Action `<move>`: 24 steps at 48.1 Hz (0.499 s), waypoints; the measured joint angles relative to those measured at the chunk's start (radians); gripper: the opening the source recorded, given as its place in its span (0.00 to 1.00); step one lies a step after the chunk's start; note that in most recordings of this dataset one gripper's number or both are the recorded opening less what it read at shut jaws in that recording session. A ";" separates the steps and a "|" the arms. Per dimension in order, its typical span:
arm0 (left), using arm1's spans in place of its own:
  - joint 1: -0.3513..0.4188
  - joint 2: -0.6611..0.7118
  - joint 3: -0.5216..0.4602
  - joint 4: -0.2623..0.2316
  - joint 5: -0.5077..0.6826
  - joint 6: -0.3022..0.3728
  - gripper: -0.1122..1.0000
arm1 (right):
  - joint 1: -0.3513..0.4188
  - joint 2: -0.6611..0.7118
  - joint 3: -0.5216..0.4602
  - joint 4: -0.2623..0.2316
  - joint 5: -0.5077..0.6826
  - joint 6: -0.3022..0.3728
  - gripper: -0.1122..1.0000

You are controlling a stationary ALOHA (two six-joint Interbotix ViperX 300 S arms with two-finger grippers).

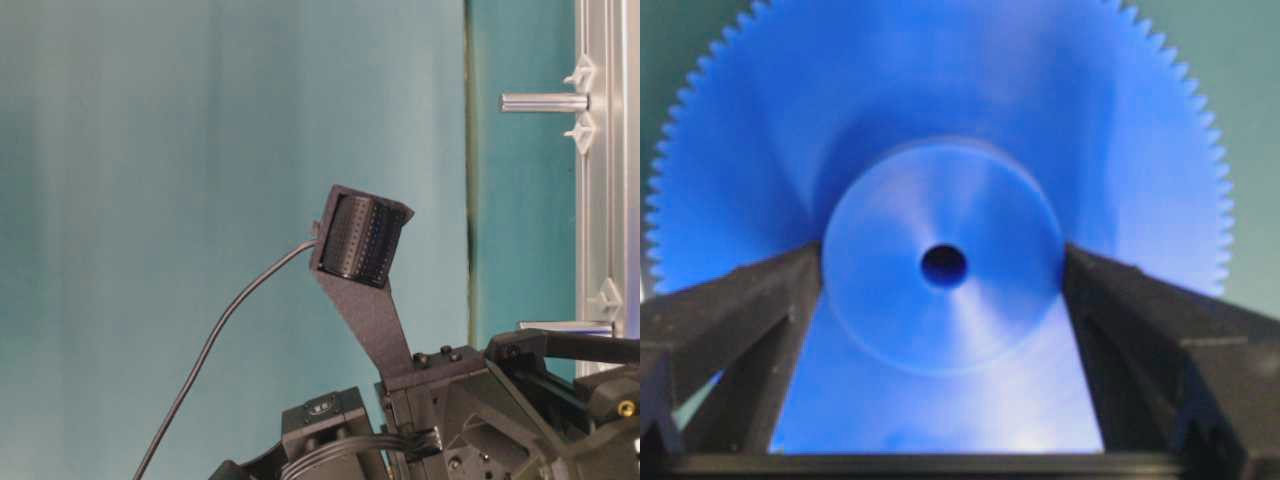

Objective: Insert the large gear onto the shaft.
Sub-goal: 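Lower the left gripper and close its fingers on the gear hub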

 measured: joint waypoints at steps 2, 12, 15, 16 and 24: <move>0.000 0.002 0.000 0.000 0.000 -0.002 0.95 | 0.002 0.002 0.000 0.000 0.000 0.000 0.16; 0.000 0.005 -0.003 0.000 0.000 -0.006 0.95 | 0.000 0.002 0.000 0.000 0.000 0.000 0.16; 0.000 0.005 -0.003 0.000 0.000 -0.008 0.95 | 0.000 0.002 0.000 0.000 0.000 0.000 0.16; 0.000 0.005 -0.003 0.000 0.000 -0.009 0.95 | 0.000 0.000 -0.002 0.000 0.000 0.000 0.16; 0.000 0.008 -0.005 0.000 0.000 -0.015 0.94 | 0.000 0.000 0.003 0.000 0.000 0.000 0.16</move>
